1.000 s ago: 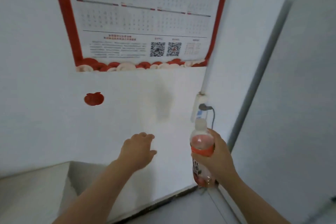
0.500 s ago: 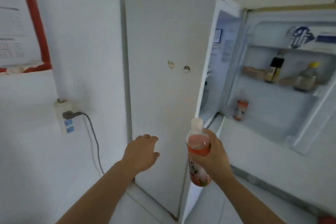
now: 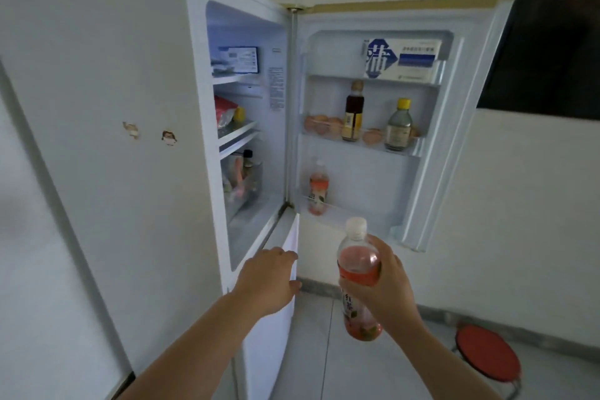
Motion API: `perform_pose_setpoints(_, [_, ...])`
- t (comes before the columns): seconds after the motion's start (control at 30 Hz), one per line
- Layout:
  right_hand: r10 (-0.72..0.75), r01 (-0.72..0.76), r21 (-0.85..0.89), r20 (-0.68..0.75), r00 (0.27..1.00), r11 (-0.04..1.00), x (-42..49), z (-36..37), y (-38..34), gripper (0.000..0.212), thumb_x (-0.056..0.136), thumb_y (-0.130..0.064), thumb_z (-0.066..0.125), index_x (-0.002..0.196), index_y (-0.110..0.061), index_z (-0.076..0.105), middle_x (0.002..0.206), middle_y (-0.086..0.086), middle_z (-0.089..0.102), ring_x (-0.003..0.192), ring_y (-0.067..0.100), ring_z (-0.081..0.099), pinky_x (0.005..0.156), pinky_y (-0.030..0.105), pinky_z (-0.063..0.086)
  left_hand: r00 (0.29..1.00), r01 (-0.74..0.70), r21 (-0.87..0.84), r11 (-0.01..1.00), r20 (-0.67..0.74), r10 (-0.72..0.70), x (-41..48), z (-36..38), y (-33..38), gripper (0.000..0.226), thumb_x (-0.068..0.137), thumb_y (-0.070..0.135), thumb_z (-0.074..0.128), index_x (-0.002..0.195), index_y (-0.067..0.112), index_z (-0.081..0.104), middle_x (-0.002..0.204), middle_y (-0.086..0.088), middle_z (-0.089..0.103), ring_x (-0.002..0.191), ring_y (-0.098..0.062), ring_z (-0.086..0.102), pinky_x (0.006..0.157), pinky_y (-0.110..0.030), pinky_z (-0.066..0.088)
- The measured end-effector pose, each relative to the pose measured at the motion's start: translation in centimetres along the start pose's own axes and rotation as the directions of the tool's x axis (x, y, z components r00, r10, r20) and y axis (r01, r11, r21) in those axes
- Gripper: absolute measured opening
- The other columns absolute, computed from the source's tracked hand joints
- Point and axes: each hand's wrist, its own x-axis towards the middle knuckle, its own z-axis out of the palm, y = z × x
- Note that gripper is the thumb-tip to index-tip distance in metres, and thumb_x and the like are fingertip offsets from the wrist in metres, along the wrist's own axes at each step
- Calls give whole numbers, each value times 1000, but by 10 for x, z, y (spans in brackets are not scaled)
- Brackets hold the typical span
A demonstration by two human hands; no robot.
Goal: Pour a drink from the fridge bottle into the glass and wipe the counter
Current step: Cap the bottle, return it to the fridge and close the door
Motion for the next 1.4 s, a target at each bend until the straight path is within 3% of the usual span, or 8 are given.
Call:
perform_pose_setpoints(0.3, [35, -38, -24, -119, 992, 999, 102, -3, 27, 82, 63, -22, 83, 131, -32, 38, 117, 0, 54, 102, 18, 54, 88, 37, 50, 991, -133, -11, 991, -20, 133, 136, 2, 8, 52, 95, 38, 49, 142, 20, 36, 144, -5, 44, 129, -24, 44, 105, -37, 39])
perform_pose_setpoints(0.53, [4, -6, -14, -153, 988, 1000, 206, 10, 22, 72, 67, -24, 80, 123, -38, 38, 114, -8, 56, 102, 15, 56, 83, 32, 49, 964, -181, -81, 980, -210, 161, 262, -28, -8, 36, 91, 31, 54, 125, 20, 52, 129, 1, 56, 110, -24, 58, 92, -37, 51])
perform_pose_setpoints(0.77, [-6, -8, -76, -183, 983, 997, 271, 26, 22, 75, 67, -25, 80, 127, -38, 37, 108, -14, 50, 100, 11, 50, 86, 33, 46, 876, -274, -70, 959, -431, 218, 336, -71, 0, 61, 94, 33, 50, 146, 17, 23, 150, -4, 31, 137, -23, 30, 110, -38, 31])
perform_pose_setpoints(0.93, [-25, 15, -55, -179, 984, 998, 307, 38, 34, 72, 67, -23, 80, 124, -39, 39, 105, -14, 52, 95, 9, 51, 77, 23, 41, 788, -339, 32, 940, -536, 302, 385, -88, 0, 63, 92, 37, 52, 145, 14, 27, 150, -7, 29, 140, -27, 26, 114, -41, 29])
perform_pose_setpoints(1.1, [12, -15, -21, -121, 993, 1000, 335, 47, 49, 68, 70, -17, 79, 125, -33, 42, 100, -10, 54, 79, 0, 53, 49, 6, 41, 805, -326, 64, 943, -504, 312, 417, -76, -8, 60, 91, 36, 55, 142, 12, 36, 150, -8, 34, 142, -29, 25, 116, -45, 22])
perform_pose_setpoints(1.2, [43, -43, 3, -105, 994, 999, 352, 56, 60, 69, 68, -17, 79, 125, -33, 43, 101, -9, 54, 85, 8, 54, 58, 5, 42, 736, -377, 89, 922, -575, 356, 428, -64, -13, 57, 82, 27, 68, 132, 6, 49, 139, -14, 50, 133, -37, 41, 108, -57, 34])
perform_pose_setpoints(1.3, [80, -78, 24, -104, 991, 997, 366, 67, 75, 67, 66, -19, 81, 117, -39, 44, 99, -11, 56, 91, 12, 54, 76, 24, 43, 696, -392, 105, 914, -616, 369, 435, -57, -17, 58, 79, 25, 70, 131, 8, 51, 136, -12, 54, 129, -37, 46, 108, -58, 33])
perform_pose_setpoints(1.4, [112, -110, 22, -117, 987, 994, 377, 78, 90, 61, 67, -21, 80, 109, -45, 43, 91, -15, 57, 86, 12, 56, 73, 22, 41, 652, -412, 139, 900, -645, 398, 439, -54, -20, 59, 78, 27, 68, 132, 12, 49, 136, -10, 54, 128, -35, 47, 107, -56, 33])
